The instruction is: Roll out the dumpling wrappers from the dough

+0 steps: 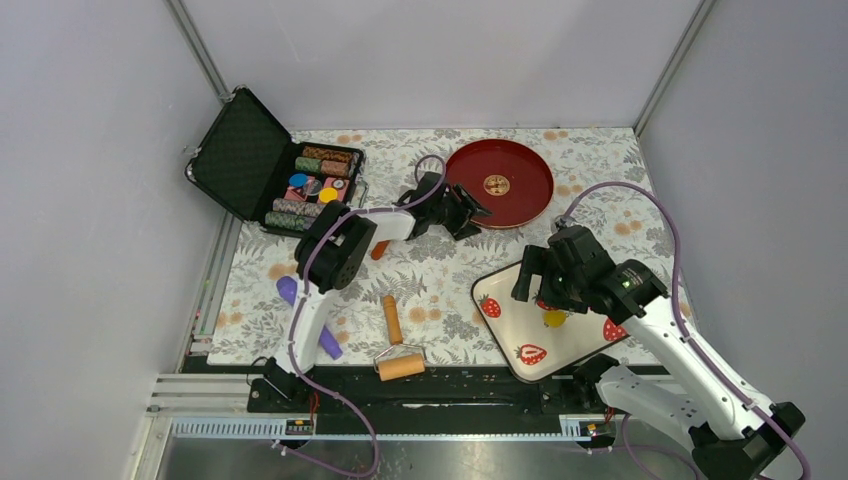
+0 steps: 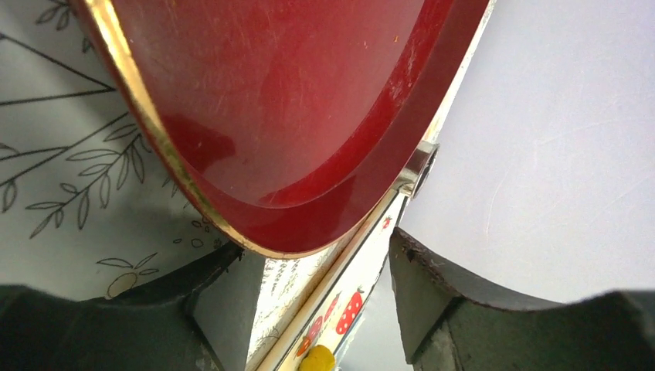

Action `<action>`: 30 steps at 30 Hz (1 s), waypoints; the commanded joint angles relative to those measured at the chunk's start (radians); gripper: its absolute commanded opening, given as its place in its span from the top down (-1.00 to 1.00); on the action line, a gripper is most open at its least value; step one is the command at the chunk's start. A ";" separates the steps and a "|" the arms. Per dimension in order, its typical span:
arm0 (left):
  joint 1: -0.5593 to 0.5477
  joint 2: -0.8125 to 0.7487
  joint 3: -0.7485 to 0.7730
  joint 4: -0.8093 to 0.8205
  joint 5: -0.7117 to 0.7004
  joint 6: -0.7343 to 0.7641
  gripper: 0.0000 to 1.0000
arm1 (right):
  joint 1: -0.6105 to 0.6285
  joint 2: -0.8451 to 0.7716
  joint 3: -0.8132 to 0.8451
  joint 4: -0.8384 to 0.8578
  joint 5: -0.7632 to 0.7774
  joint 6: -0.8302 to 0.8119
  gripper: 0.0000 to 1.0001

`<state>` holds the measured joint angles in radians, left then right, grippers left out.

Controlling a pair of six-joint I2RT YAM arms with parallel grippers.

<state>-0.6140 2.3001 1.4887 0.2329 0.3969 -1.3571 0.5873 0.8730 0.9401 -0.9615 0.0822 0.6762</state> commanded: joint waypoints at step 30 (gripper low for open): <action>-0.326 -0.596 -0.704 0.069 -0.007 0.083 -0.05 | -0.008 -0.050 -0.028 -0.005 -0.154 0.036 -0.99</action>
<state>-0.9112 1.6485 0.7471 0.2054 0.3965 -1.2293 0.5854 0.8337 0.9035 -0.9604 -0.0528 0.6983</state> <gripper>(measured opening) 0.540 0.993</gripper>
